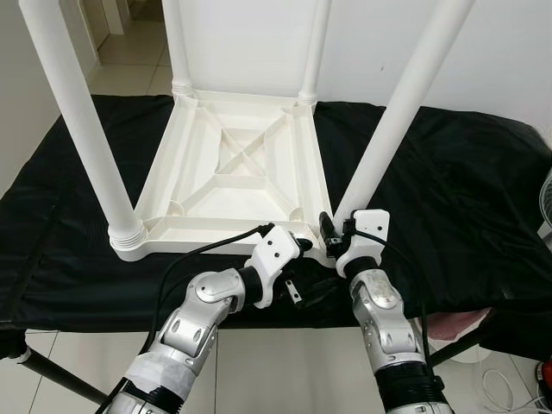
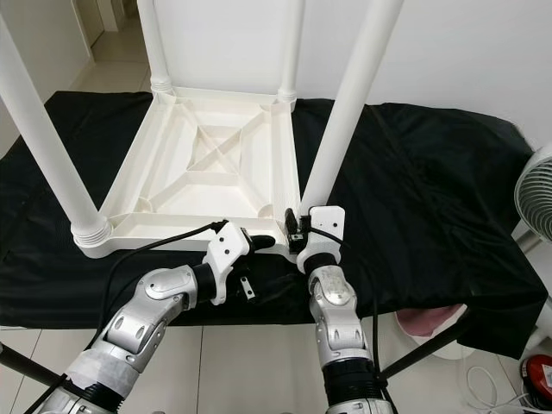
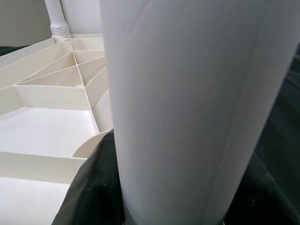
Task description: Building children table
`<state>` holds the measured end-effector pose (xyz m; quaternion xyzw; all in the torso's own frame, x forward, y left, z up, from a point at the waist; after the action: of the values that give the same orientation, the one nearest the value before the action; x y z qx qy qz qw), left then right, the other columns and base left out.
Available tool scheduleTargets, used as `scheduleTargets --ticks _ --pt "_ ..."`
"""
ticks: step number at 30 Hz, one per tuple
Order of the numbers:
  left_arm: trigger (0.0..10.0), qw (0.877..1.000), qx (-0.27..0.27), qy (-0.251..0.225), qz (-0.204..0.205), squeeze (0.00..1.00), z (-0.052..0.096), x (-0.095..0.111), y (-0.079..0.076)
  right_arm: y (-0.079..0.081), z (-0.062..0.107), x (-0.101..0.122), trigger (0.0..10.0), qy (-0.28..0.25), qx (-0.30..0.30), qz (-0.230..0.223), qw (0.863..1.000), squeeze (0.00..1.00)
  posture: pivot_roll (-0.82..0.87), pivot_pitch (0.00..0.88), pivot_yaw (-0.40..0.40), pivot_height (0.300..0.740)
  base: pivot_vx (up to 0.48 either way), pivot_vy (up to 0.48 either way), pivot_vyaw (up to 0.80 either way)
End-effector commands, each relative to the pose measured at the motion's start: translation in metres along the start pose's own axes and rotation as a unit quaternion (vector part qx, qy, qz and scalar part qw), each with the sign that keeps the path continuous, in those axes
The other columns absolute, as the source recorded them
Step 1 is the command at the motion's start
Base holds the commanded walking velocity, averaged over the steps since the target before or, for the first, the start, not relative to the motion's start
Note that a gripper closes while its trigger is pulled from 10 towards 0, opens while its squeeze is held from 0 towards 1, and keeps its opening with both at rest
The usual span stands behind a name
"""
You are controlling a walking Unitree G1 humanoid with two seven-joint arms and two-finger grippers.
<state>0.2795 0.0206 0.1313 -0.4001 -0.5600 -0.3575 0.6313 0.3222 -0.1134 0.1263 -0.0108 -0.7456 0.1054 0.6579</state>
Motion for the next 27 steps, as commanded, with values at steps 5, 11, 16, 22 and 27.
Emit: scheduleTargets --ticks 5,11,16,22,27 --pt "10.0 0.999 0.031 -0.006 -0.004 0.0 0.001 0.004 0.005 0.017 0.001 0.01 10.0 -0.009 0.013 -0.017 1.0 1.0 -0.03 0.0 -0.045 0.74 0.0 0.0 0.0" --pt "10.0 0.999 0.034 -0.003 -0.006 0.0 0.004 0.004 0.006 0.021 0.004 0.02 10.0 -0.04 0.081 -0.028 0.995 0.88 -0.03 0.0 -0.051 0.74 0.0 0.0 0.0" --pt "10.0 0.999 0.035 -0.002 -0.006 0.0 0.006 0.003 0.006 0.012 0.007 0.023 10.0 -0.055 0.138 -0.008 0.989 0.0 -0.02 0.0 -0.059 0.74 0.0 0.0 0.0" --pt "10.0 0.999 0.038 -0.004 -0.004 0.0 0.006 0.003 0.005 -0.005 0.008 0.026 10.0 -0.068 0.198 0.028 0.977 0.0 -0.02 0.0 -0.07 0.74 0.0 0.0 0.0" --pt "10.0 0.999 0.042 -0.006 0.001 0.0 0.007 0.002 0.003 -0.018 0.011 0.017 10.0 -0.052 0.288 0.063 0.954 0.0 -0.01 0.0 -0.083 0.74 0.0 0.0 0.0"
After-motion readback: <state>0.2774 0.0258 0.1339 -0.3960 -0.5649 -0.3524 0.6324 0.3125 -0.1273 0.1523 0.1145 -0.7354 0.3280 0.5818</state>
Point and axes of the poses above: a point about 5 cm out from each wrist's last joint towards the gripper, its own z axis pointing back from the gripper into the wrist, its own x axis along the axis of the wrist's last joint, y = z × x, the point moved 2 cm from there along -z, pointing out of the wrist towards the gripper, and after that the axes turned 13 degrees about z, right-handed, at the moved point
